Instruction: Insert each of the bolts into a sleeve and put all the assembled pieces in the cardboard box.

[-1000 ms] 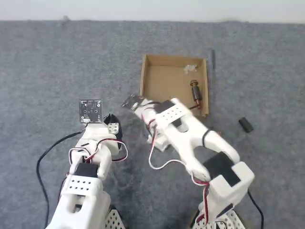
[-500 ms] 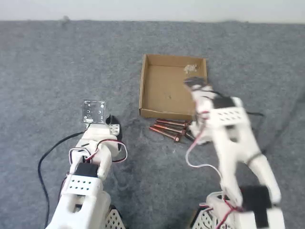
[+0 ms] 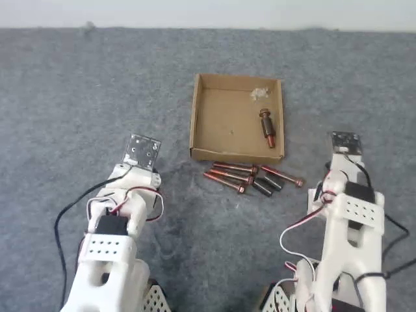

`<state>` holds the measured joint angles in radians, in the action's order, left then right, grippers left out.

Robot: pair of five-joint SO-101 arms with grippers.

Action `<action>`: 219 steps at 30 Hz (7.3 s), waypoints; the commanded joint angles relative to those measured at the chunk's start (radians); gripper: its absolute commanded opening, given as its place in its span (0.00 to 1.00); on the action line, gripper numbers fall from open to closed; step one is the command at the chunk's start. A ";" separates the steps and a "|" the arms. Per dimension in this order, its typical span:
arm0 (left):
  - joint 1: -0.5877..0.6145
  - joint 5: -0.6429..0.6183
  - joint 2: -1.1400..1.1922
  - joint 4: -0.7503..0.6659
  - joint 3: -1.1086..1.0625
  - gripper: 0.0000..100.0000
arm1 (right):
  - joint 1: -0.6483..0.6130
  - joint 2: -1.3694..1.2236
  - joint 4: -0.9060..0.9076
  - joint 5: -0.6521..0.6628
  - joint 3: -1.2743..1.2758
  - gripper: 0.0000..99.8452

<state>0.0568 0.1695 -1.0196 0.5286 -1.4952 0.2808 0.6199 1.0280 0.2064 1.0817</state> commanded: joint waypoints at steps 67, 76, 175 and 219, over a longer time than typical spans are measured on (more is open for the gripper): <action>-0.568 0.703 1.134 0.436 1.020 0.14 | 0.170 0.031 -0.134 -0.006 0.075 0.01; -0.614 0.707 1.247 0.511 1.148 0.13 | 0.170 0.031 -0.134 0.032 0.075 0.01; 0.071 -0.252 0.575 -0.146 0.492 0.01 | -0.510 0.036 -0.404 -0.186 -0.170 0.01; 0.066 -0.236 0.738 -0.189 0.578 0.01 | -0.773 -0.688 -2.605 -0.189 0.595 0.01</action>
<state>0.1258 -0.0760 -0.3337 0.3644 -1.0088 -0.4818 -0.0706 -1.5067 0.0238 1.6341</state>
